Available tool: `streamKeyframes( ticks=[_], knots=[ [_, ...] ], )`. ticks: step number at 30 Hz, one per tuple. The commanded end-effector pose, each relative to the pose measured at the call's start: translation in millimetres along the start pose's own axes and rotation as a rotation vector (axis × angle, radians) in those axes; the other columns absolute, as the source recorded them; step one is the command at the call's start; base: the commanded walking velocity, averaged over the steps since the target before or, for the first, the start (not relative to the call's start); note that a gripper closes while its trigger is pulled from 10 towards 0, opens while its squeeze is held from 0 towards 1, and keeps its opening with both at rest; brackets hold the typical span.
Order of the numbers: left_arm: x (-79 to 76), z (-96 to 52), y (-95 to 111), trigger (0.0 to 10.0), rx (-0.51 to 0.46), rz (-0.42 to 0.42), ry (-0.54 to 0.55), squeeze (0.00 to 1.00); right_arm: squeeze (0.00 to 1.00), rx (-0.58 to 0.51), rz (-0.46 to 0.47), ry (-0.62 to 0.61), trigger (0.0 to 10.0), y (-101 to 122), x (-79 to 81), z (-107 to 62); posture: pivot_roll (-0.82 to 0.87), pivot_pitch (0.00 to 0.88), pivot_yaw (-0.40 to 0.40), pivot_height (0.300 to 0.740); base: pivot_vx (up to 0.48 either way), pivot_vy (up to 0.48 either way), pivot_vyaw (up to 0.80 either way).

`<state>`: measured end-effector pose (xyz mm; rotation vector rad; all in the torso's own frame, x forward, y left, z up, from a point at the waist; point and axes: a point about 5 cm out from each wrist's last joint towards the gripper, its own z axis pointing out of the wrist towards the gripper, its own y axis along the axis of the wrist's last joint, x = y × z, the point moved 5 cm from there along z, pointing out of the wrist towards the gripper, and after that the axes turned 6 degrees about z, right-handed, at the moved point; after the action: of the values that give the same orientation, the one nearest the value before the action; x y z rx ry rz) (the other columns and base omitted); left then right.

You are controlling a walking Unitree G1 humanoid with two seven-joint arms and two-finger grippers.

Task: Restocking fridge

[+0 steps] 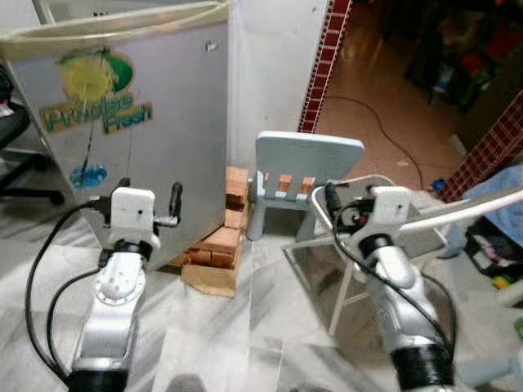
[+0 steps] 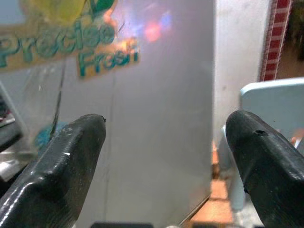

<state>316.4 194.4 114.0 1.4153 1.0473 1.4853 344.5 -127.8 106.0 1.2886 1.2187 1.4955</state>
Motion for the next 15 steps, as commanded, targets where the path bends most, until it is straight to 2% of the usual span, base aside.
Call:
streamKeyframes(
  ticks=[1,11,15],
  knots=[
    [-12.6,1.7,9,10.0,-0.038,-0.020,-0.031,0.00,0.00,-0.012,-0.022,-0.038,10.0,5,-14.7,-0.7,0.12,0.000,-0.069,0.740,0.000,0.480,-0.80],
    [-22.6,0.2,9,10.0,-0.046,-0.037,-0.062,0.00,0.00,-0.015,-0.020,-0.033,10.0,5,-13.1,1.7,0.12,0.000,-0.069,0.740,0.000,0.480,-0.80],
    [-31.4,-0.9,10,10.0,-0.050,-0.054,-0.108,0.00,0.00,-0.016,-0.020,-0.033,10.0,5,-12.6,2.3,0.12,0.000,-0.067,0.740,0.000,0.480,-0.80]
  ],
)
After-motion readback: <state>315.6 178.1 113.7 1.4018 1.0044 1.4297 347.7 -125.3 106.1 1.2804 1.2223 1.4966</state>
